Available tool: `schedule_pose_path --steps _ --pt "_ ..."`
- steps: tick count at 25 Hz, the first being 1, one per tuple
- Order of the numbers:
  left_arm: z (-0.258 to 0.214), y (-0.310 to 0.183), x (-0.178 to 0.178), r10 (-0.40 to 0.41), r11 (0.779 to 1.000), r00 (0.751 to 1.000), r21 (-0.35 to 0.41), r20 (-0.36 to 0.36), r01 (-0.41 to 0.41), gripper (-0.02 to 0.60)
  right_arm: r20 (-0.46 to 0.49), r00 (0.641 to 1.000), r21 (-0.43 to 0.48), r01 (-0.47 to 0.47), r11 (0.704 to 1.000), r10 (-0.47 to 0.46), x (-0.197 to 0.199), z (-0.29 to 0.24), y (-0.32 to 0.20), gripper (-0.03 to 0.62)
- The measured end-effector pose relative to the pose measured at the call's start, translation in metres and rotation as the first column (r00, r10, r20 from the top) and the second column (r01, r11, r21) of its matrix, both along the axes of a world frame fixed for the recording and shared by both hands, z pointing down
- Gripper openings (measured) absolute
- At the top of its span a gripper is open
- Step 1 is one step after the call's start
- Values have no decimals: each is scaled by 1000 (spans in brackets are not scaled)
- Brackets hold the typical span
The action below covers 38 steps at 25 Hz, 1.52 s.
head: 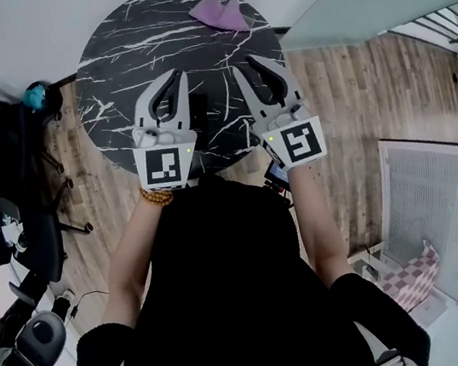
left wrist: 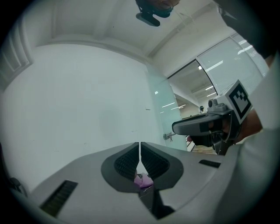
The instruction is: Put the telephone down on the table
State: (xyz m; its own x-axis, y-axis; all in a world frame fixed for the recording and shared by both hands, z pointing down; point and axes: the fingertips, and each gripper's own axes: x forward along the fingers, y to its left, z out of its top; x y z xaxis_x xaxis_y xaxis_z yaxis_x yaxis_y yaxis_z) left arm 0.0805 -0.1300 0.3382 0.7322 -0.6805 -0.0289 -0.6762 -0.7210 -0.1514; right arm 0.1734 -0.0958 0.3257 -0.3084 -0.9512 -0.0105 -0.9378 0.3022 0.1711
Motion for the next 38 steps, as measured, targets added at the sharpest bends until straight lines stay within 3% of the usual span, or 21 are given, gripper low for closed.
schedule_pose_path --steps 7,17,26,31,38 --pt "1 5 0 -3 1000 1000 -3 -14 3 21 10 999 6 -39 999 39 0 2 6 81" --pt "7 15 -7 -31 999 1000 -10 1 31 16 86 994 -13 -65 998 66 -42 18 13 78" --pt "29 28 -15 -56 997 998 -52 20 57 16 159 984 -110 -57 992 75 -54 45 19 64" --pt "39 32 -17 -65 996 997 -56 41 67 15 155 987 -147 -30 989 53 -67 64 22 60" --pt "50 34 -17 -72 995 996 -65 54 75 14 140 986 -168 -65 984 89 -70 81 19 55"
